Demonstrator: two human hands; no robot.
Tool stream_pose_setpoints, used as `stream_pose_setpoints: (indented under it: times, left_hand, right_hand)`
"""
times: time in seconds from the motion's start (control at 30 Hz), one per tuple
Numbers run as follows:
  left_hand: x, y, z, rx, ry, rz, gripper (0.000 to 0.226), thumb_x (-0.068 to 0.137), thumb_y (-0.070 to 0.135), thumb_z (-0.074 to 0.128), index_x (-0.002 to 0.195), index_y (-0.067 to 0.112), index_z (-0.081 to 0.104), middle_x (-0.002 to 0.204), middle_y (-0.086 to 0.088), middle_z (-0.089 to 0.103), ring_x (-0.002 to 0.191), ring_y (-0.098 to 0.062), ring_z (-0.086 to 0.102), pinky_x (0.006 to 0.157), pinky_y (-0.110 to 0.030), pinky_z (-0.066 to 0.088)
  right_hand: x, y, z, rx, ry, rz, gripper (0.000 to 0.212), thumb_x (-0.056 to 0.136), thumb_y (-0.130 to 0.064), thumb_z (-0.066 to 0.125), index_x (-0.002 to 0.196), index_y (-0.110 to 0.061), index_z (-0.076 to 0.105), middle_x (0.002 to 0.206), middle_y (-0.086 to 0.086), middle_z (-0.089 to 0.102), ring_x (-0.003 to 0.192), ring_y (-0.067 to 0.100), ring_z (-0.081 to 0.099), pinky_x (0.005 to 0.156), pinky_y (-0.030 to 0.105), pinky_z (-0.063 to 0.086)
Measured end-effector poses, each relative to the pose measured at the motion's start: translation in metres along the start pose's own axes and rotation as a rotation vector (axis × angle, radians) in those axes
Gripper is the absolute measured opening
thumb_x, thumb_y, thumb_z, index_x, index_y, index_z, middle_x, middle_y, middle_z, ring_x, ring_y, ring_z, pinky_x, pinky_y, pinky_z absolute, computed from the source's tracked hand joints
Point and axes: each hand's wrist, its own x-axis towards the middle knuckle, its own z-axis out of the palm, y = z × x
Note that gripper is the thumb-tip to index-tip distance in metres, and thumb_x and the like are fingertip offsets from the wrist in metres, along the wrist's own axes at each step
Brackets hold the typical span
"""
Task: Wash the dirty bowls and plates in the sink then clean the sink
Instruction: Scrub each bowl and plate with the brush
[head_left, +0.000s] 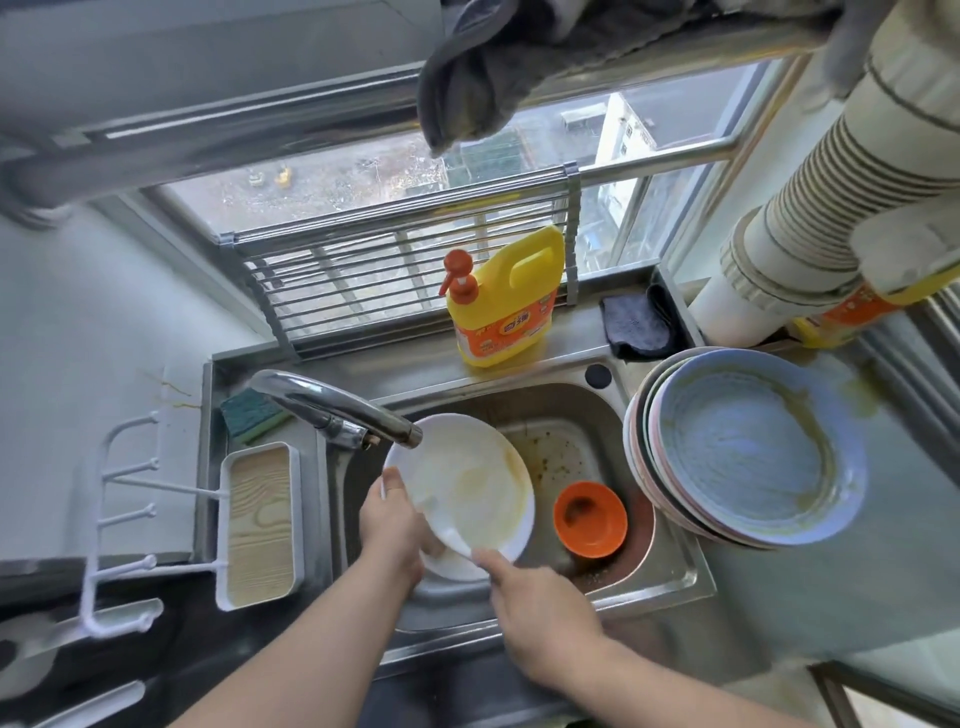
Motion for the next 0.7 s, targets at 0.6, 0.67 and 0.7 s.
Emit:
stream_pose_setpoints:
  times: [0.6, 0.67, 0.7]
  left_hand:
    - [0.001, 0.012, -0.007, 0.098, 0.032, 0.118, 0.03, 0.109, 0.052, 0.044, 0.102, 0.031, 0.064, 0.103, 0.0, 0.071, 0.099, -0.029, 0.068, 0.098, -0.051, 0.057]
    - [-0.004, 0.009, -0.002, 0.126, 0.016, 0.116, 0.03, 0.109, 0.052, 0.043, 0.104, 0.03, 0.064, 0.104, -0.002, 0.071, 0.099, -0.03, 0.067, 0.096, -0.048, 0.057]
    - [-0.01, 0.011, 0.001, 0.112, 0.009, 0.112, 0.031, 0.11, 0.05, 0.043, 0.104, 0.029, 0.064, 0.103, -0.003, 0.071, 0.098, -0.029, 0.067, 0.093, -0.046, 0.057]
  right_hand:
    - [0.035, 0.062, -0.043, -0.1, 0.107, 0.154, 0.038, 0.107, -0.031, 0.028, 0.141, -0.045, 0.038, 0.114, 0.01, 0.069, 0.092, 0.033, 0.067, 0.073, 0.041, 0.053]
    - [0.043, 0.034, -0.043, -0.047, 0.146, 0.081, 0.052, 0.102, -0.017, 0.033, 0.144, -0.048, 0.029, 0.102, 0.011, 0.072, 0.085, 0.034, 0.066, 0.069, 0.041, 0.052]
    - [0.04, 0.016, -0.036, -0.015, 0.128, 0.038, 0.053, 0.102, -0.016, 0.034, 0.144, -0.047, 0.026, 0.101, 0.013, 0.072, 0.088, 0.037, 0.068, 0.071, 0.043, 0.054]
